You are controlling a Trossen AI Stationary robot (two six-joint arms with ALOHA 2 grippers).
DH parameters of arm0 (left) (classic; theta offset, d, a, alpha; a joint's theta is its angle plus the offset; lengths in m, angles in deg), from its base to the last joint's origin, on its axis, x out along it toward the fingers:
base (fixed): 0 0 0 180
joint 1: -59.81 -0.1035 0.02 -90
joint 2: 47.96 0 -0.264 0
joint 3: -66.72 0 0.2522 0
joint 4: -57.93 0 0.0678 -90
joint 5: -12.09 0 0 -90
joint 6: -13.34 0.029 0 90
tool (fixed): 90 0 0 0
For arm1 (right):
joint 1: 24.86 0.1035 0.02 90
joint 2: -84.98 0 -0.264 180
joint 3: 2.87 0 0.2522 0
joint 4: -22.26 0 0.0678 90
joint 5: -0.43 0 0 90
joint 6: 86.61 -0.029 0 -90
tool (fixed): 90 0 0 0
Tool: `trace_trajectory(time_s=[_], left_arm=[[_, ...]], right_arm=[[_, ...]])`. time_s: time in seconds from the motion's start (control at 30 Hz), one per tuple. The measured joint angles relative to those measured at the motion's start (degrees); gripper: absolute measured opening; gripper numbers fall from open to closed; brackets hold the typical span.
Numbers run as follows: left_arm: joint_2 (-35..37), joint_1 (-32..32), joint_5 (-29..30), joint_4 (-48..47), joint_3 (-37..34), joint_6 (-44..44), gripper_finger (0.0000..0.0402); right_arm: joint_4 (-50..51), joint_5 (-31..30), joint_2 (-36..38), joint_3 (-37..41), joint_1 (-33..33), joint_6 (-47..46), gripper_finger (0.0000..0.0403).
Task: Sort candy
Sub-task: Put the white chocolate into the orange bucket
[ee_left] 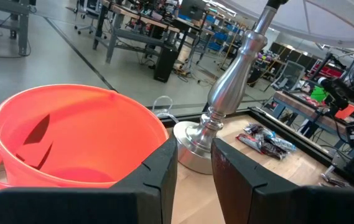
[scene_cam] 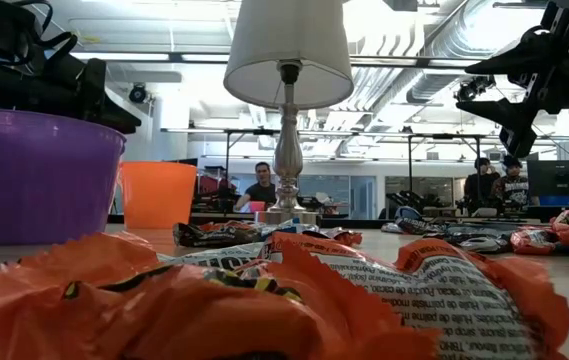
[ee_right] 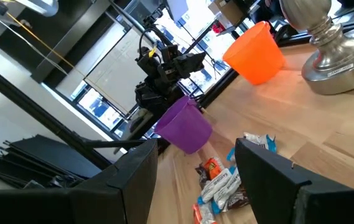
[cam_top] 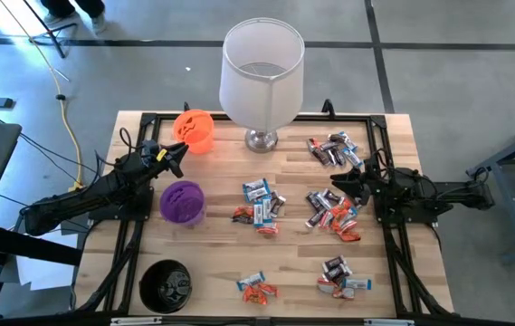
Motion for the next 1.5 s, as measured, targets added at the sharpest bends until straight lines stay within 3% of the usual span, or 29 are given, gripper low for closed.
trace_trajectory(time_s=[1.37,1.5], left_arm=[[0.00,0.00,0.00,0.02,0.00,0.00,0.0085],[-0.01,0.00,0.00,0.00,-0.01,-3.62,0.0085]], right_arm=[[-0.02,-0.20,0.00,-0.01,-0.01,0.02,0.0211],[-0.02,-0.20,0.00,-0.02,0.00,0.03,0.0211]])
